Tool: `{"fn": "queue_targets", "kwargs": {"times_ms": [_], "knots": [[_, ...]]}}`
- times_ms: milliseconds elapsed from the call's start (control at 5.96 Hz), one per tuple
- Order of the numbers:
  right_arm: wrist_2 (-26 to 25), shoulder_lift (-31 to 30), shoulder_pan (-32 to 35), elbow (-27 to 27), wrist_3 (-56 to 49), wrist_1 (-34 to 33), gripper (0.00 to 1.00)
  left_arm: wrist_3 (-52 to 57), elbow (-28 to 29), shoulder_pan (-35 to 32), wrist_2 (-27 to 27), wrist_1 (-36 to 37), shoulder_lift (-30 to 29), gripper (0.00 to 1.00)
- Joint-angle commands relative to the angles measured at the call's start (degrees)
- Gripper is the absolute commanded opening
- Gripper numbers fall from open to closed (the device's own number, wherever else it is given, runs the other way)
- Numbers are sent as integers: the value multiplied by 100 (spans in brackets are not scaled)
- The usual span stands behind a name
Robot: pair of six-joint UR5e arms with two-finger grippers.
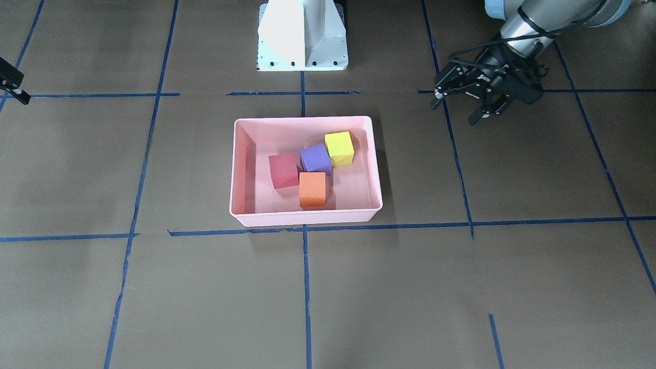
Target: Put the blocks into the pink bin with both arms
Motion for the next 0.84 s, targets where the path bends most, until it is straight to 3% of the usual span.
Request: {"fn": "queue_targets", "kwargs": {"times_ms": [0, 168, 503, 671], "knots": [[59, -212, 651, -496, -1222, -29, 100, 1390, -285, -808, -34, 10, 1164, 100], [68, -195, 994, -803, -1845, -38, 100, 2380, -216, -1300, -34, 149, 1509, 100], [59, -186, 1295, -1191, -2367, -55, 100, 5111, -172, -2389, -34, 1767, 1653, 100], [59, -255, 1392, -1359, -2770, -73, 100, 5959, -137, -2917, -34, 2429, 1635, 100]]}}
